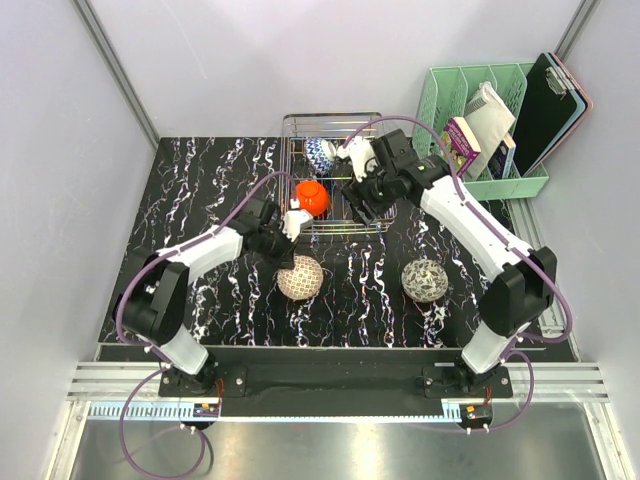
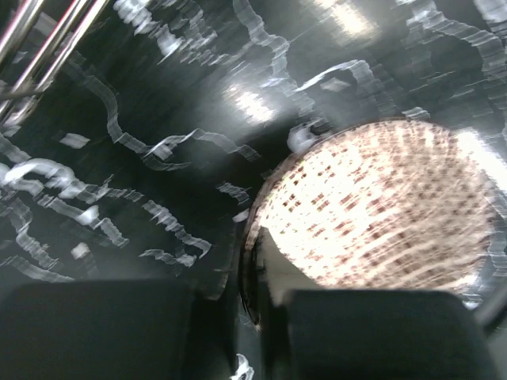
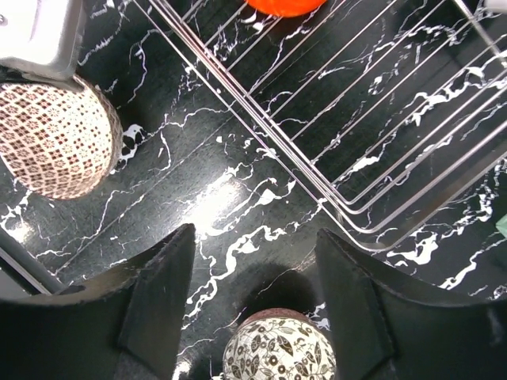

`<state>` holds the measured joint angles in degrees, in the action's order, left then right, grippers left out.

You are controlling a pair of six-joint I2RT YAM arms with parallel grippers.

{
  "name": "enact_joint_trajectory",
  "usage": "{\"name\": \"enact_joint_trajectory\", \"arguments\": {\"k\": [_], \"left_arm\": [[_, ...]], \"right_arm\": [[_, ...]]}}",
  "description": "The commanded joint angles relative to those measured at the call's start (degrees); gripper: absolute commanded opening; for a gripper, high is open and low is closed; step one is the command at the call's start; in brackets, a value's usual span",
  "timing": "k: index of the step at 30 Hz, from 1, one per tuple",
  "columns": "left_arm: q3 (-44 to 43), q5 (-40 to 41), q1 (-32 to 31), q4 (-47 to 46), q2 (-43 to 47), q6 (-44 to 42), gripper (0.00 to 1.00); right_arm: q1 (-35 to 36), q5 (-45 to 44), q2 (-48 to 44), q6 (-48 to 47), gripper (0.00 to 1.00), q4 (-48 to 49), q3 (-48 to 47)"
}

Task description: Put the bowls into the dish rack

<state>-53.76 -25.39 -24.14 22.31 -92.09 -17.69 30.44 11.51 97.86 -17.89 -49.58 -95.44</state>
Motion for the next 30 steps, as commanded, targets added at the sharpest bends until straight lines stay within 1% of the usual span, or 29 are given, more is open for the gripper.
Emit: {"name": "enact_joint_trajectory", "arguments": {"k": [1,4,7,9,10,14,16,17,19,22,30], "left_arm": [[-1.2,-0.4,-0.4,0.0,-0.5,-1.5,0.00],[-0.8,-1.6,-0.3,0.6,0.8,-2.3,0.00],[-1.0,-3.6,-0.3,1.6,3.4,-3.3,0.00],[-1.9,-6.1,-0.1,2.8,5.3,-5.0,0.00],[-2.1,-6.8,-0.1,3.2,7.3,-5.6,0.00],[-4.2,-12.8,1.2,5.8,11.2,-10.4,0.00],[-6.3,-15.9,2.6,6.5,12.5,-11.1,0.00],[-7.2,-19.4,4.1,7.5,12.8,-11.4,0.00],[-10.0,-23.0,5.8,8.1,13.7,-11.2,0.00],[-12.9,-26.1,6.7,8.5,14.8,-11.1,0.00],[-16.7,-29.2,7.3,8.8,14.7,-11.8,0.00]], "right_arm": [[-1.6,2.0,-3.9,0.0,0.75,0.6,-0.9],[-3.4,7.6,-3.4,1.9,0.79,-1.0,-2.3],[-4.5,15.4,-2.2,3.4,0.83,-2.7,-3.1],[-4.7,21.9,-1.5,4.4,0.84,-3.2,-3.0],[-4.9,26.8,-1.1,4.8,0.85,-3.3,-2.7],[-5.0,36.9,0.7,7.5,0.87,-3.3,-3.5],[-5.1,42.0,2.0,8.4,0.88,-3.2,-3.8],[-5.1,43.4,2.4,9.5,0.88,-3.2,-3.9],[-5.1,47.3,3.7,10.3,0.89,-3.1,-4.1],[-5.1,51.3,5.1,11.0,0.90,-2.7,-4.4],[-5.1,61.1,9.0,15.9,0.96,-0.3,-4.6]]}}
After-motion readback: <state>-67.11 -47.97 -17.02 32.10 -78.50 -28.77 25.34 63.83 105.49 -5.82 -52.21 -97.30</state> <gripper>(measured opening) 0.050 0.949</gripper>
